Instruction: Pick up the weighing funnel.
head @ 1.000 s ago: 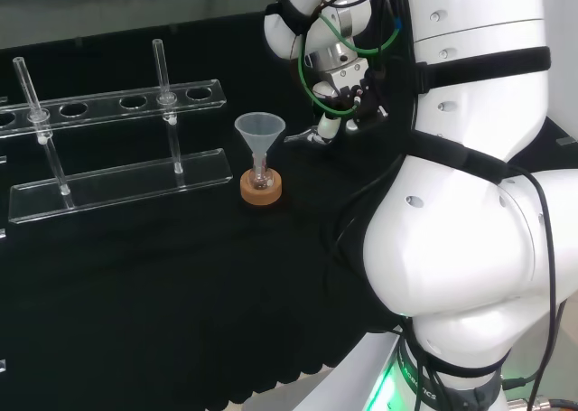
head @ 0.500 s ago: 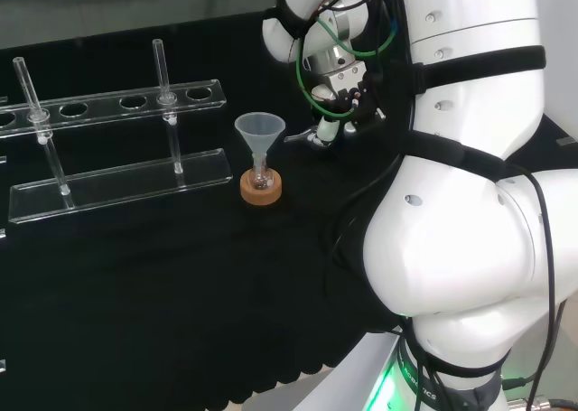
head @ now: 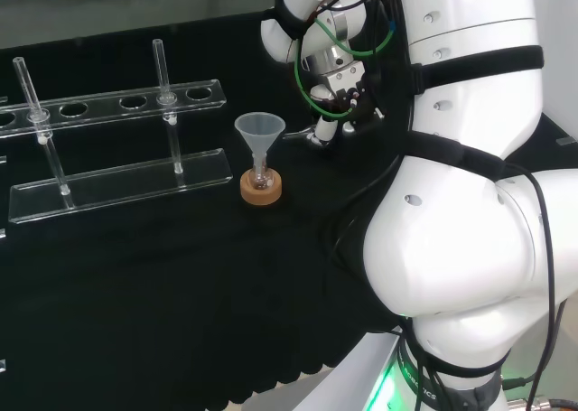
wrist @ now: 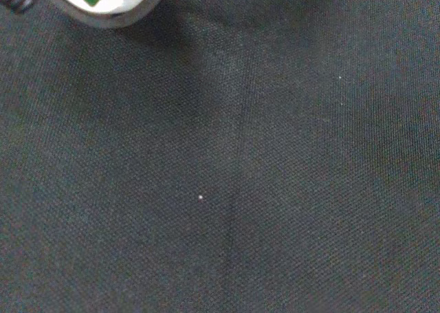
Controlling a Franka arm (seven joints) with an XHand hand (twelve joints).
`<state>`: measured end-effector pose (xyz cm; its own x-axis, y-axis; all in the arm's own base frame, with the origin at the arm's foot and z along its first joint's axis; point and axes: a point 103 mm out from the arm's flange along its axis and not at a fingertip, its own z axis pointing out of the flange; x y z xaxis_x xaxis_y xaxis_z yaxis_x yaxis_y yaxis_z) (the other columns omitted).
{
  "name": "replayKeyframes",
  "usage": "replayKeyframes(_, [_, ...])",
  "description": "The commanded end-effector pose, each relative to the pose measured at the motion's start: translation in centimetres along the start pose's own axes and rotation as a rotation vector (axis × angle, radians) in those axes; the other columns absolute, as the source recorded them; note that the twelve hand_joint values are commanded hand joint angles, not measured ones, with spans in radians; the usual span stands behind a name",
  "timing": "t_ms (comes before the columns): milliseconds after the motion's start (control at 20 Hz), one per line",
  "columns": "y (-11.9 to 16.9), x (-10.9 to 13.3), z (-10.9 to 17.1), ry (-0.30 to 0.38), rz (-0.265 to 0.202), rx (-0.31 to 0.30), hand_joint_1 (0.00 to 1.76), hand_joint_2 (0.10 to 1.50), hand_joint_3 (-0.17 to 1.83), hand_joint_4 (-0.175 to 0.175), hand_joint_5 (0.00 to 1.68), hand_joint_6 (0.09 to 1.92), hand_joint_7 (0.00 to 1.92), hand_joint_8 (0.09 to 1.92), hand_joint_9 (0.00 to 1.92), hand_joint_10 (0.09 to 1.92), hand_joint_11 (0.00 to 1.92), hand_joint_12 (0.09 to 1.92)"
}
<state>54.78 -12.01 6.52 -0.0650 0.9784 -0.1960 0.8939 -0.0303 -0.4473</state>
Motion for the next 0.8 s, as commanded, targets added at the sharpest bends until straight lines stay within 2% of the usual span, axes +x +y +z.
replayKeyframes(50, [0.0,0.1,-0.4,-0.009,0.012,-0.014,1.01,0.74,0.5,0.122,1.05,0.76,0.6,0.67,0.8,0.49,0.52,1.3])
replayKeyframes(100, [-0.1,0.1,-0.5,-0.012,0.015,-0.019,1.05,0.73,0.55,0.148,1.13,0.77,0.63,0.66,0.83,0.48,0.53,1.29])
replayKeyframes(200, [-0.2,0.0,-0.7,-0.011,0.023,-0.016,1.09,0.68,0.65,0.17,1.2,0.78,0.66,0.63,0.87,0.46,0.56,1.27])
replayKeyframes(450, [-0.6,-0.3,-1.2,0.002,0.022,-0.012,1.11,0.65,0.71,0.175,1.22,0.79,0.69,0.62,0.91,0.45,0.59,1.27])
replayKeyframes(800, [-2.1,-2.1,-2.2,0.065,0.052,-0.02,1.11,0.65,0.71,0.175,1.23,0.78,0.68,0.62,0.92,0.45,0.61,1.26])
